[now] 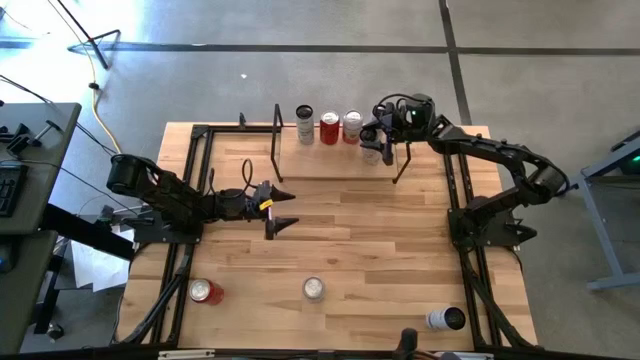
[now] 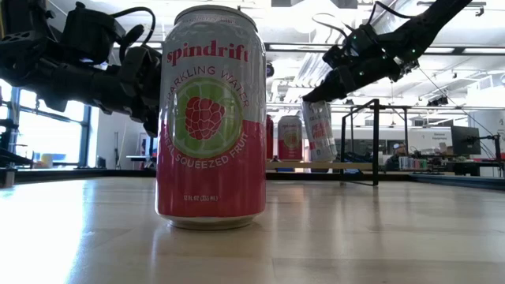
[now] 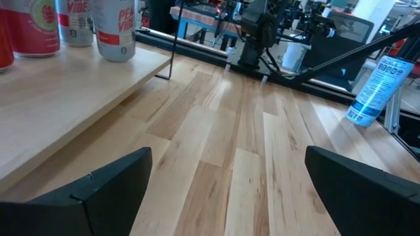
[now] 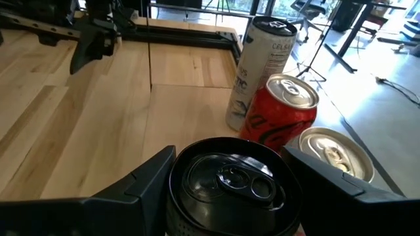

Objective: Place canned beverage on shelf
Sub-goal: Put the white and red soda can on the shelf aligned with the other white and red soda can

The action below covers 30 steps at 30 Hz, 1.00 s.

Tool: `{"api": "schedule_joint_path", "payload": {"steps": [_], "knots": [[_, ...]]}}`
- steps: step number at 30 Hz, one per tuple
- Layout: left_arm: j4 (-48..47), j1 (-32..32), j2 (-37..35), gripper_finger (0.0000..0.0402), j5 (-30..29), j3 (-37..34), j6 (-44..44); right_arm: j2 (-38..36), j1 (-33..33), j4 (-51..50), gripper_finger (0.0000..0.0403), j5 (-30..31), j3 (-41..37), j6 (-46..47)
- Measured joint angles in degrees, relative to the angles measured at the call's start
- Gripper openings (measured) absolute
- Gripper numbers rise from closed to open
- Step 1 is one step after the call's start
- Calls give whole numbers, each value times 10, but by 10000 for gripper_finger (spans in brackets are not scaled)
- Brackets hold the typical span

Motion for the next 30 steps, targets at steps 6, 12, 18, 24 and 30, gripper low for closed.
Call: {"api": "schedule_joint_path", "payload": {"steps": [6,12,18,24,30], "knots": [[0,0,0,392,8,0,0,0,0,-2,236,15,0,2],[0,0,0,392,8,0,-3,0,0,-6,275,41,1,10],[0,0,0,392,8,0,-3,0,0,-10,308,45,1,15],[0,0,0,392,8,0,-3,0,0,-10,312,52,1,16],[0,0,0,392,8,0,-3,-3,1,-9,313,70,1,19]]}}
